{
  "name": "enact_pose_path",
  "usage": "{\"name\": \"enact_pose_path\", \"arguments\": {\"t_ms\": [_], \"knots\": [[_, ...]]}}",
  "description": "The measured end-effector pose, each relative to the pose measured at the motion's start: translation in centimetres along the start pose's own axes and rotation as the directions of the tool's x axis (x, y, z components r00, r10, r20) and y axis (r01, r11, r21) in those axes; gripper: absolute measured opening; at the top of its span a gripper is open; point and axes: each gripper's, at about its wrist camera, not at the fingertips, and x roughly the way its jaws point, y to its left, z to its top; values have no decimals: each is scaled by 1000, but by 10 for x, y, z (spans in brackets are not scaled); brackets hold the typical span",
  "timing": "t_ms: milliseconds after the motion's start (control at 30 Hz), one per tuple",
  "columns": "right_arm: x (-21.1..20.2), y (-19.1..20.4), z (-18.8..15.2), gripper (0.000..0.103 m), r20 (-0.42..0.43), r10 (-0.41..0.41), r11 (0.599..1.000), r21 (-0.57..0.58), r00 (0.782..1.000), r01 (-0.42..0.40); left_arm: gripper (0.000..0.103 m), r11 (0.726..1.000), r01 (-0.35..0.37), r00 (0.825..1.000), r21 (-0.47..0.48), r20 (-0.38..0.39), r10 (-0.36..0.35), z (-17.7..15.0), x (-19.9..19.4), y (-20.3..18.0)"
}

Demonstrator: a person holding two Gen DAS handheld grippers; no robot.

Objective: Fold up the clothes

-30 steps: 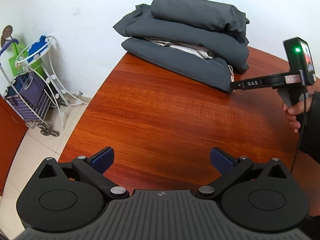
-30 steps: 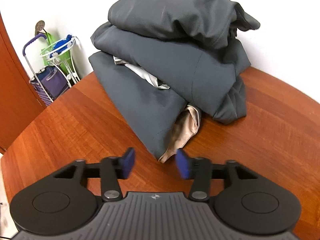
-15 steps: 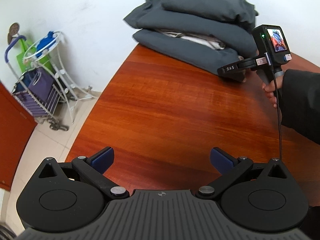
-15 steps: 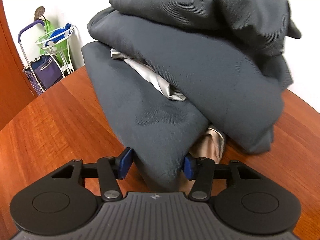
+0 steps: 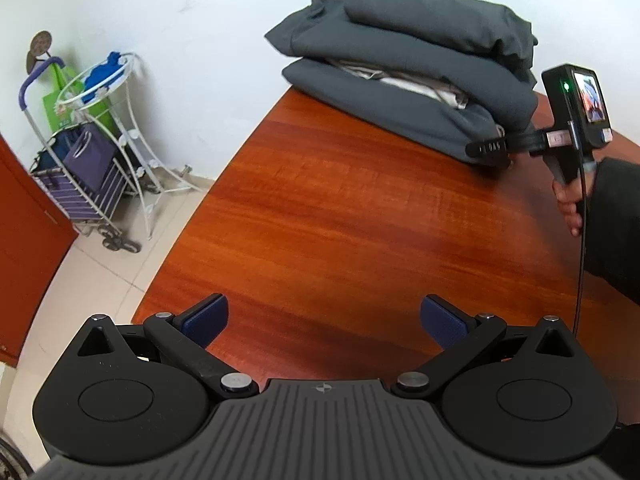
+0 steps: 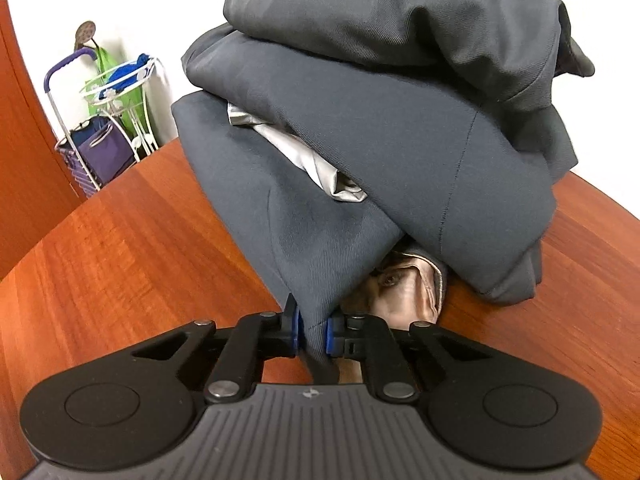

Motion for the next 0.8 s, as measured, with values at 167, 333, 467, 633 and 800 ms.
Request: {"name": "enact_pose_path", "arguments": {"t_ms": [167, 333, 467, 633, 800], "knots": [[-20, -7, -19, 12, -22, -3, 1000, 14, 1000, 3, 103, 999, 25, 1000, 20, 17, -25, 8, 0, -8], [-51, -12, -53, 12, -46, -10, 999, 41, 999, 12, 103, 997, 51, 998, 52, 29, -52, 13, 3, -22], [-76, -16, -81, 11, -66, -15, 998, 62, 998, 19, 103, 993, 84, 996, 85, 32, -87, 17, 6, -36], [-107, -20, -117, 11, -92, -21, 996, 89, 996, 29, 103, 978, 143, 988, 151, 31, -149, 22, 11, -63], [-137, -25, -151, 11, -117, -26, 992, 119, 993, 40, 103, 959, 200, 978, 202, 15, -207, 28, 18, -88]]}}
